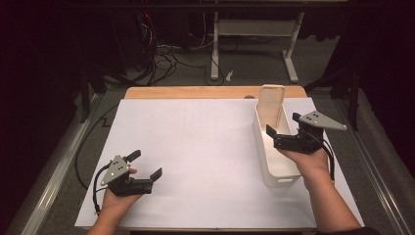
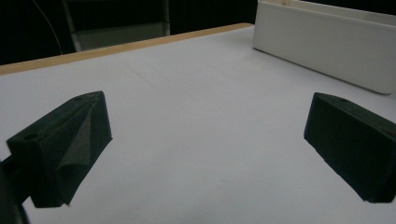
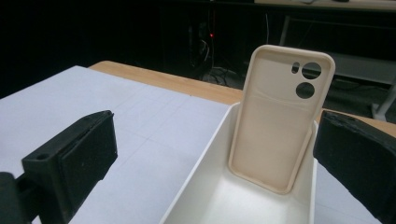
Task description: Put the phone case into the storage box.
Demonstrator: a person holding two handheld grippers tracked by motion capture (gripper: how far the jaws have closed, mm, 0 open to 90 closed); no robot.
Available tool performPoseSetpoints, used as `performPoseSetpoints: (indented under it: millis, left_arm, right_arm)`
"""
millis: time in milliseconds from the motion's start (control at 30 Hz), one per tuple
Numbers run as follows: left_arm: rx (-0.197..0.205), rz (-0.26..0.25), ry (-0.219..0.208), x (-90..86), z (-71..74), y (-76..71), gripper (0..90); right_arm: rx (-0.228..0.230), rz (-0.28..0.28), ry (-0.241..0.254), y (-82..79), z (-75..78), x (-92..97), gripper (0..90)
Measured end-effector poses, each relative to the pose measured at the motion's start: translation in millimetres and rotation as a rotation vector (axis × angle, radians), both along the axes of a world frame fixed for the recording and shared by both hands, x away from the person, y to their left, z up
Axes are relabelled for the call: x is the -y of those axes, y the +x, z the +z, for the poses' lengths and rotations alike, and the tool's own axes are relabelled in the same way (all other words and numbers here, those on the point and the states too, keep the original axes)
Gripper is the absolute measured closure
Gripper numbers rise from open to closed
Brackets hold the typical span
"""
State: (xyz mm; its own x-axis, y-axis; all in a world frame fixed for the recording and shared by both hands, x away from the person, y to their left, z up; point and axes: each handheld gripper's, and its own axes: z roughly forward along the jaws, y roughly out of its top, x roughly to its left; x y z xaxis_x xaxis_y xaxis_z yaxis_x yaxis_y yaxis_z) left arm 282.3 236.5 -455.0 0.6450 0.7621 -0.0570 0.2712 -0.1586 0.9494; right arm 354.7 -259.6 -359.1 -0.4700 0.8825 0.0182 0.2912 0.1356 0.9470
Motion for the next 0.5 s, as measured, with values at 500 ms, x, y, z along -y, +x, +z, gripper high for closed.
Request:
performPoseSetpoints:
  millis: [500]
  left_arm:
    - [-0.009,0.022,-0.004,-5.7,0.0,0.3,1.8]
  right_arm:
    - [0.07,0.047,-0.001,-42.4,1.3,23.0,0.1]
